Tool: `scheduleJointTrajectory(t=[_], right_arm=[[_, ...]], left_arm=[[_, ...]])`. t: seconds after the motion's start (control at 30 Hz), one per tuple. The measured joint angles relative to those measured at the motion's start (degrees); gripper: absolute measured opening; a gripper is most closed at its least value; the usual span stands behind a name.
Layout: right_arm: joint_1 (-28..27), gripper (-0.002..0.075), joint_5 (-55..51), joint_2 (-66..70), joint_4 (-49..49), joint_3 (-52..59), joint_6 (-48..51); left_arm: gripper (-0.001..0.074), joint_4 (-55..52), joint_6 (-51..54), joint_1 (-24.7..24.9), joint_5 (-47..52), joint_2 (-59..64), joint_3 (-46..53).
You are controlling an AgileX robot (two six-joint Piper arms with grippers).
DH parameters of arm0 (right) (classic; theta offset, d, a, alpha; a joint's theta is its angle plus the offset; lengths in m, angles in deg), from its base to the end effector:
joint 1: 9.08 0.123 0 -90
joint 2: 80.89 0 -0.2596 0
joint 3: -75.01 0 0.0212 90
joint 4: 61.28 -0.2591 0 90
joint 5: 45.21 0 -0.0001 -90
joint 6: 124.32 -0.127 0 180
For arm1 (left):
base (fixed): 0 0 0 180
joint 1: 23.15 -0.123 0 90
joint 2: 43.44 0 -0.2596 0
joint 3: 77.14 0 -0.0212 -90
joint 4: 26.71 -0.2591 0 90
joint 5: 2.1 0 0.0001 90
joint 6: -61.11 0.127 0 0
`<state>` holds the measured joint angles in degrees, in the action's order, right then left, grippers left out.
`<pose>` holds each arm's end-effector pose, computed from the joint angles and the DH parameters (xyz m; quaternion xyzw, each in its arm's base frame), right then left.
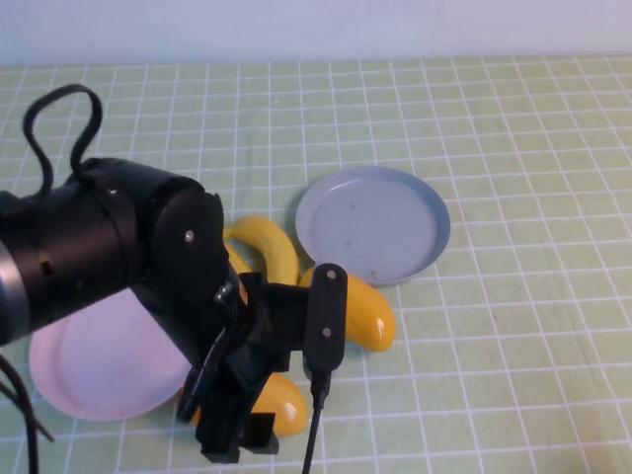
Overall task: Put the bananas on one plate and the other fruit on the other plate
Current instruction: Put one type of fruit in the left plate
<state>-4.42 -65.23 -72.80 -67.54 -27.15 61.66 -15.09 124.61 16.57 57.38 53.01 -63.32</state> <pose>0.1212 0.0146 0.1643 -0.0443 0.7965 0.0389 0.6018 0.2188 -0.2105 0.1882 0.7497 0.6494 -0.0712 0.1058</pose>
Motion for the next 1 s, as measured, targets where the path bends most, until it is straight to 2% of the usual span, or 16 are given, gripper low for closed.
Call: scheduleJointTrajectory(t=[0.07, 0.17, 1.0], right_arm=[[0.00, -0.0015, 0.00, 0.00, 0.00, 0.00, 0.00], [0.00, -0.0015, 0.00, 0.00, 0.00, 0.00, 0.00], [0.00, -0.0015, 0.00, 0.00, -0.22, 0.00, 0.00]], left_arm=[[0.0616, -0.11, 1.33, 0.12, -1.34, 1.41, 0.00], [0.0666, -1.60, 1.99, 0.12, -3.67, 2.69, 0.00], [0.0668, -8.69, 3.09, 0.12, -10.94, 12.93, 0.00]])
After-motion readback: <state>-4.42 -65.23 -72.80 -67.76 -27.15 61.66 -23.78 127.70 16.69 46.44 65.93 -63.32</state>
